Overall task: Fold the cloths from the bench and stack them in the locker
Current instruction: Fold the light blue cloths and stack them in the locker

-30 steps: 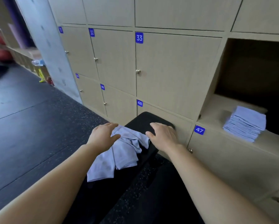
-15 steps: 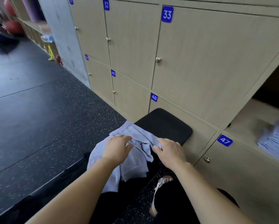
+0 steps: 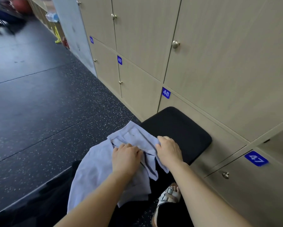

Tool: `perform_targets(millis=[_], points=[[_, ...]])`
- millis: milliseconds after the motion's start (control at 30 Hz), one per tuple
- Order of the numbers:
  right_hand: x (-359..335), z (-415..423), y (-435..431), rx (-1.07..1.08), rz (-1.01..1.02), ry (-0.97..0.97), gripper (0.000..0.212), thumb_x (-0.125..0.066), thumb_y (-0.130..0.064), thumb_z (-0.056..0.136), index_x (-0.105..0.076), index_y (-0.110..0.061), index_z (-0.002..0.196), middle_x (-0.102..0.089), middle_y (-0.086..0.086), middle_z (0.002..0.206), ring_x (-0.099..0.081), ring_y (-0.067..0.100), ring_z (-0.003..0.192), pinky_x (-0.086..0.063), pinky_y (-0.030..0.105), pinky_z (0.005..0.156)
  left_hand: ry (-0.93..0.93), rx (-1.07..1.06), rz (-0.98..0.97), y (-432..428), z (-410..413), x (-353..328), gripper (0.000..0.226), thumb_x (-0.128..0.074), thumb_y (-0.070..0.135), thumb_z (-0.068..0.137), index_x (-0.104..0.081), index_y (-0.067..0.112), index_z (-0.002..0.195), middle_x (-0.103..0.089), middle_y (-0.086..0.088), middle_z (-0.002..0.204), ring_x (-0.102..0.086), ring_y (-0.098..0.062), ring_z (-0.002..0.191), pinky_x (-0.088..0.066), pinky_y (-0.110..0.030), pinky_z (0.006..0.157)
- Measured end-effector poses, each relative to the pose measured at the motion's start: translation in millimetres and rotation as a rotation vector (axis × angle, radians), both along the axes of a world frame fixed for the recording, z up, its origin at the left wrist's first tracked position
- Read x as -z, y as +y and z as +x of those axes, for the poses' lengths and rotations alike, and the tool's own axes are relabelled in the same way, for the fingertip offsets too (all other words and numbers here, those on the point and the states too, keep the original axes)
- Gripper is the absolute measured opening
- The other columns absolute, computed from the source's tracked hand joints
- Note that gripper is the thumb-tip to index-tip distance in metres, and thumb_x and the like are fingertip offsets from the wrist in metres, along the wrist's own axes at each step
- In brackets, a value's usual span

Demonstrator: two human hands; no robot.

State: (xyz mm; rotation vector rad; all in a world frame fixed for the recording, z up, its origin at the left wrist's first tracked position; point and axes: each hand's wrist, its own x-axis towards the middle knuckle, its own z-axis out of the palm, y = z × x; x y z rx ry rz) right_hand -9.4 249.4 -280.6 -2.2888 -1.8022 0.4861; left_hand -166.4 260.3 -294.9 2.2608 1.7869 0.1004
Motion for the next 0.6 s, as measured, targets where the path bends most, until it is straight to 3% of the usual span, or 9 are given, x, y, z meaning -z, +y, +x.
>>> perform_targets(millis=[67,133,233,400,500,600], points=[[9,2,9,-0.002,-0.036,0.042,0.016,-0.037,-0.017,0.100,-0.051,-0.012,0.105,-0.055,0.009,0.123,-0.049,0.027,0.113,-0.038,0.034,0.085,-0.008,-0.017,-0.016,2,1,4,0.032,-0.039,0.040,0.099,-0.069,0.027,0.094,-0.062,0.007,0.099,-0.053,-0.019,0.102,-0.029,-0.031,0.078],[17,4,16,0.017,-0.074,0.065,0.027,-0.035,-0.017,0.100,-0.050,-0.011,0.122,-0.050,0.009,0.130,-0.045,0.027,0.119,-0.039,0.038,0.096,-0.032,-0.042,-0.028,3,1,6,0.031,-0.040,0.038,0.098,-0.068,0.027,0.090,-0.062,0.007,0.098,-0.053,-0.019,0.101,-0.030,-0.031,0.077],[27,1,23,0.066,-0.090,0.065,0.030,-0.037,-0.020,0.101,-0.047,-0.014,0.128,-0.043,0.007,0.135,-0.038,0.027,0.123,-0.037,0.041,0.102,-0.058,-0.075,-0.041,5,2,10,0.033,-0.041,0.040,0.098,-0.069,0.027,0.088,-0.063,0.008,0.096,-0.053,-0.018,0.101,-0.033,-0.032,0.078],[38,0,31,0.117,-0.034,0.070,0.024,-0.041,-0.027,0.100,-0.057,-0.017,0.115,-0.052,0.004,0.124,-0.042,0.023,0.118,-0.036,0.037,0.099,-0.126,-0.208,-0.078,9,10,12,0.054,-0.041,0.057,0.095,-0.055,0.019,0.061,-0.059,0.007,0.068,-0.058,-0.018,0.090,-0.032,-0.033,0.078],[37,0,32,0.169,0.043,0.120,0.018,-0.044,-0.024,0.096,-0.061,-0.019,0.098,-0.057,-0.001,0.109,-0.047,0.022,0.108,-0.037,0.036,0.092,-0.188,-0.296,-0.092,11,17,10,0.046,-0.048,0.055,0.092,-0.064,0.019,0.069,-0.064,0.006,0.066,-0.058,-0.014,0.085,-0.027,-0.033,0.075],[29,5,30,0.293,0.140,0.318,0.024,-0.045,-0.016,0.089,-0.046,-0.024,0.067,-0.053,-0.007,0.080,-0.046,0.020,0.083,-0.039,0.036,0.075,-0.322,-0.414,-0.125,14,20,5,0.036,-0.052,0.048,0.089,-0.063,0.019,0.071,-0.064,0.006,0.064,-0.058,-0.012,0.077,-0.031,-0.033,0.080]])
